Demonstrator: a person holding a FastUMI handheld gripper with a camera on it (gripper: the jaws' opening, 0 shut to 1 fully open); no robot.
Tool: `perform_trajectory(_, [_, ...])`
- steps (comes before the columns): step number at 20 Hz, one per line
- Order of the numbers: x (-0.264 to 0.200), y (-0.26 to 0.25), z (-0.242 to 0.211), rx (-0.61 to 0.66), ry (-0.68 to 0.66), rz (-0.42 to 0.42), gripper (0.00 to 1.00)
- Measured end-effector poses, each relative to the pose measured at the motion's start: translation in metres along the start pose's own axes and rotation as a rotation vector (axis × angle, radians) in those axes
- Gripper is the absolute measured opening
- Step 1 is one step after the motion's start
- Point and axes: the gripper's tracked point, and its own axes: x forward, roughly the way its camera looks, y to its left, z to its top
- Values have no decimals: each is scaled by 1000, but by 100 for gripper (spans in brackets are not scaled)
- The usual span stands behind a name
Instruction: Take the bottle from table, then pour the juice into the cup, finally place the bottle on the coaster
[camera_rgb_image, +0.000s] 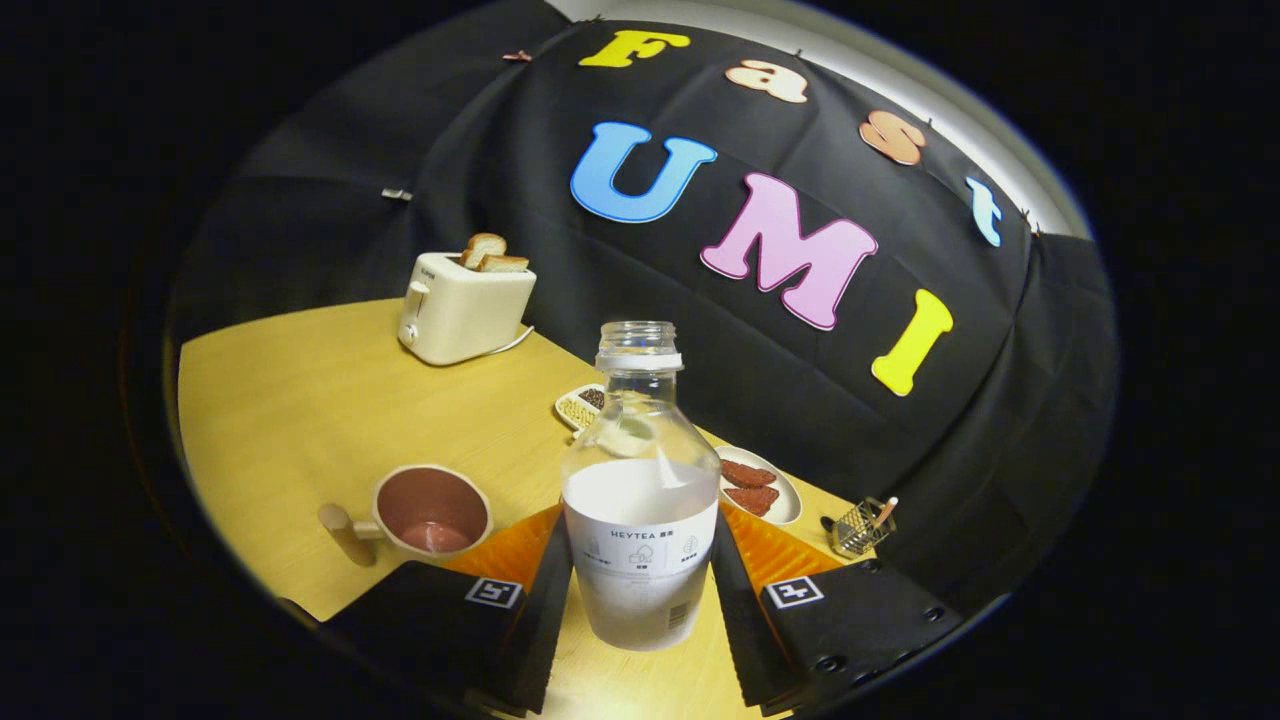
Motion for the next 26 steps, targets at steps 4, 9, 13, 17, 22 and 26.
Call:
perform_trajectory(4, [0, -14, 29, 180, -85, 7, 73])
perform_trajectory(9, [12, -43, 72, 273, -248, -33, 73])
perform_trajectory(13, [41, -56, 87, 284, -323, -54, 73])
perform_trajectory(17, [84, -46, 75, 326, -324, 1, 73])
perform_trajectory(22, [132, -29, 40, 366, -290, 26, 74])
perform_trajectory(26, [158, -12, 10, 368, -241, 36, 73])
